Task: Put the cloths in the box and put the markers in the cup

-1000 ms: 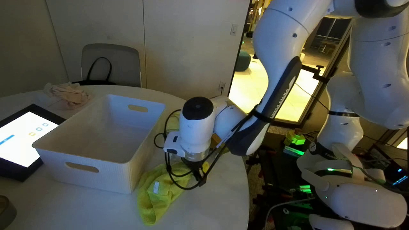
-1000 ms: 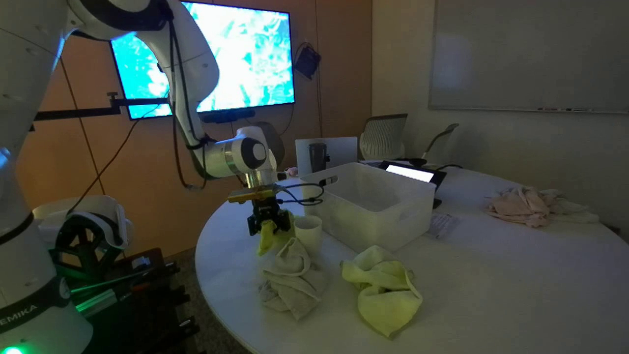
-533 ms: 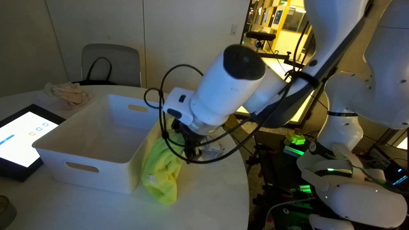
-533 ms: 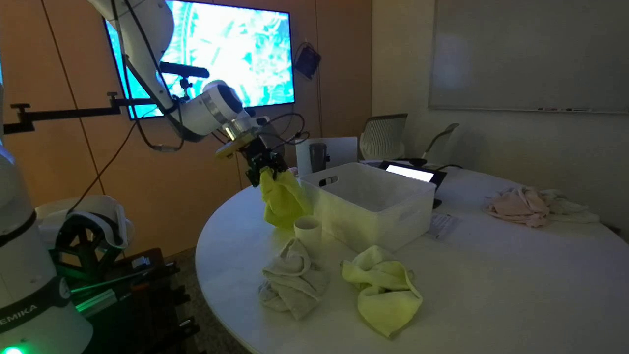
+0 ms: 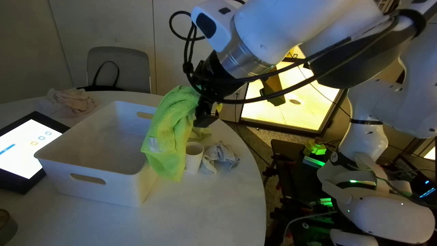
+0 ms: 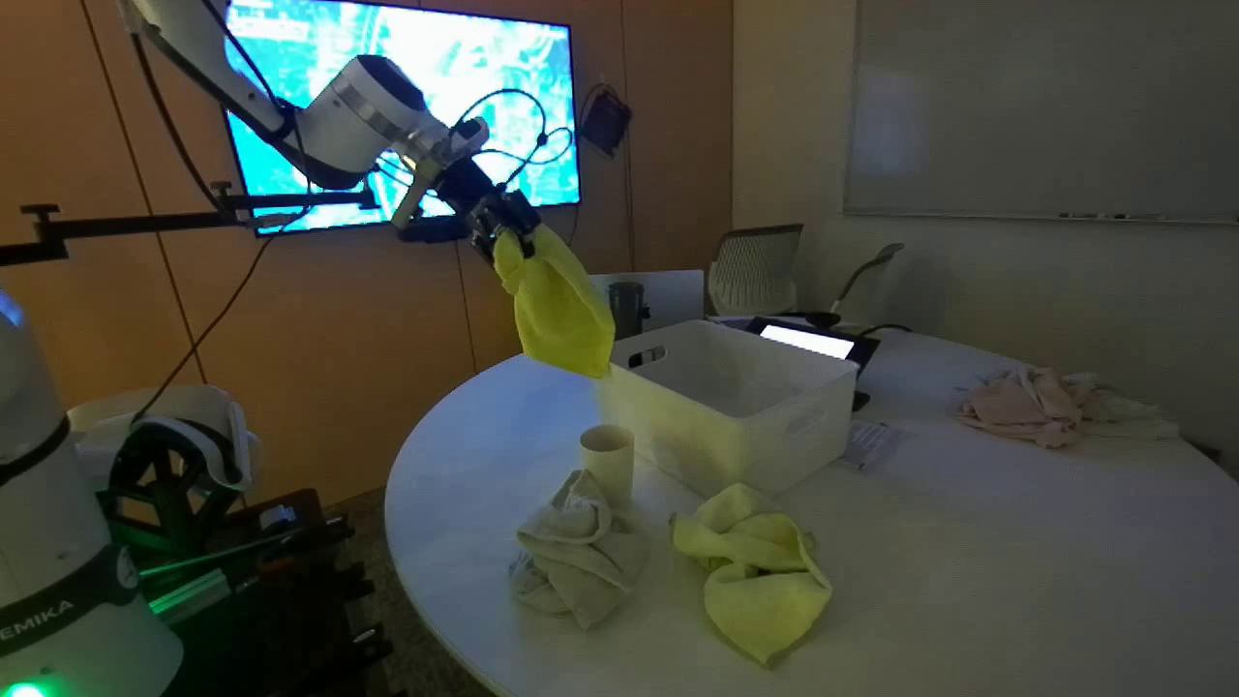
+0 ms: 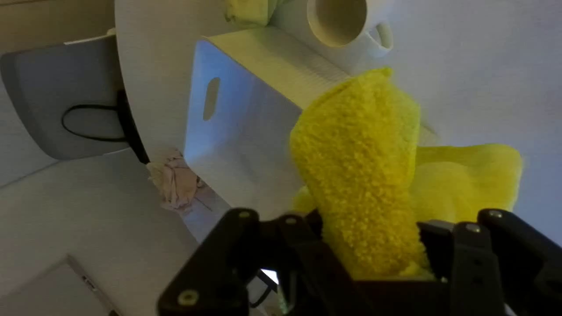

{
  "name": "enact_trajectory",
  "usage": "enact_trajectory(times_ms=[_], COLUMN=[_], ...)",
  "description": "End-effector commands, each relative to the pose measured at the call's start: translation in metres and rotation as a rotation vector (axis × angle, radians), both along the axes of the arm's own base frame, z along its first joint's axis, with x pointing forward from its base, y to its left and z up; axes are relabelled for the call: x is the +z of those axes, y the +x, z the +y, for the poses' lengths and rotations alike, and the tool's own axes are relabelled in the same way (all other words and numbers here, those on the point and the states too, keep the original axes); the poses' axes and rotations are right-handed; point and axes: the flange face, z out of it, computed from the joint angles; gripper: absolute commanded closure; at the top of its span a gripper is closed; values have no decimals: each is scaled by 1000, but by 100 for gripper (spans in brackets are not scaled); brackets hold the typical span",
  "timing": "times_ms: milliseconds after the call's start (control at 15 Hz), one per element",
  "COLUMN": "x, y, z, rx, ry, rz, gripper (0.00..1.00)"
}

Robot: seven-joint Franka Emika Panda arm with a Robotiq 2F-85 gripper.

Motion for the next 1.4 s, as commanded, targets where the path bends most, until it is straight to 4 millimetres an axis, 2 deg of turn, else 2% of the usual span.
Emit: enact_trajectory(times_ms=[0, 133, 333, 533, 1000, 1333], x=[20, 26, 31, 30, 16, 1], y=[4, 17, 26, 35, 53, 84], z=[0, -17, -32, -40, -33, -20], rx=[-81, -200, -347, -458, -685, -656], ry=[46, 34, 20, -38, -199, -193], rz=[37, -28, -96, -195, -351, -320], gripper=[99, 99, 99, 97, 97, 96])
